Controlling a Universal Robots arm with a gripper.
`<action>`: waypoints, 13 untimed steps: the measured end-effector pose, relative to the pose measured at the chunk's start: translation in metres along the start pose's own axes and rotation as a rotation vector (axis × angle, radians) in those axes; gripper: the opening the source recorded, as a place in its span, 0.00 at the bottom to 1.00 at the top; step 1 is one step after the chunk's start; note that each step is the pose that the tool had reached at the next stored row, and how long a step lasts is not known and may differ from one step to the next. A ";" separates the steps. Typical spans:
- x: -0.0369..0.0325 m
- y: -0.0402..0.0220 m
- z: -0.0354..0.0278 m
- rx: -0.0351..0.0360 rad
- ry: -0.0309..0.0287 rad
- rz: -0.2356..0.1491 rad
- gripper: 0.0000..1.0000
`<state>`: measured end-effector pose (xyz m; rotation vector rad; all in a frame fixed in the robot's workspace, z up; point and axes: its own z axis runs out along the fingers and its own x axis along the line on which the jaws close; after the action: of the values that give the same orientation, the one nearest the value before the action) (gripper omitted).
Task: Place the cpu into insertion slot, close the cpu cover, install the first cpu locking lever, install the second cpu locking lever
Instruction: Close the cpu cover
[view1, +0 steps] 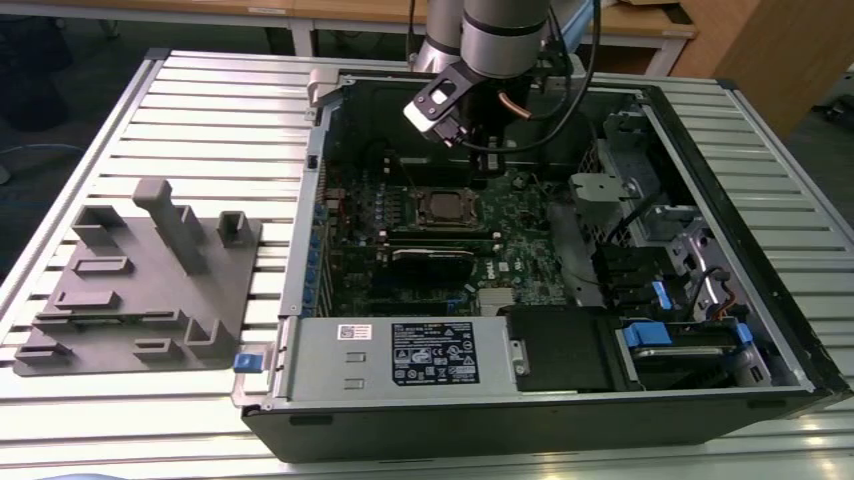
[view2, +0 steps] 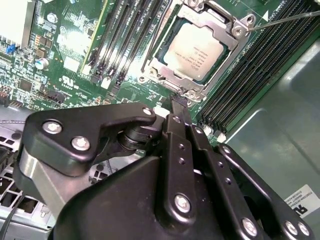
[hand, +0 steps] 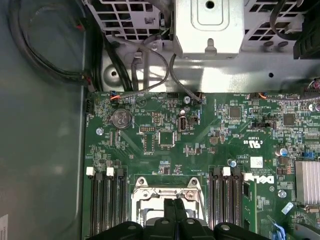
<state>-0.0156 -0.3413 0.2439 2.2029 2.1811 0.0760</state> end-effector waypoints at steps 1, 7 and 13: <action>0.0000 -0.0024 0.0000 -0.0001 -0.0001 0.000 0.11; -0.0002 -0.0136 0.0012 0.0002 -0.0007 0.003 0.11; -0.0001 -0.0138 0.0017 0.0125 -0.0004 0.004 0.11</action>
<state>-0.0293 -0.3413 0.2413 2.2137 2.1830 0.0622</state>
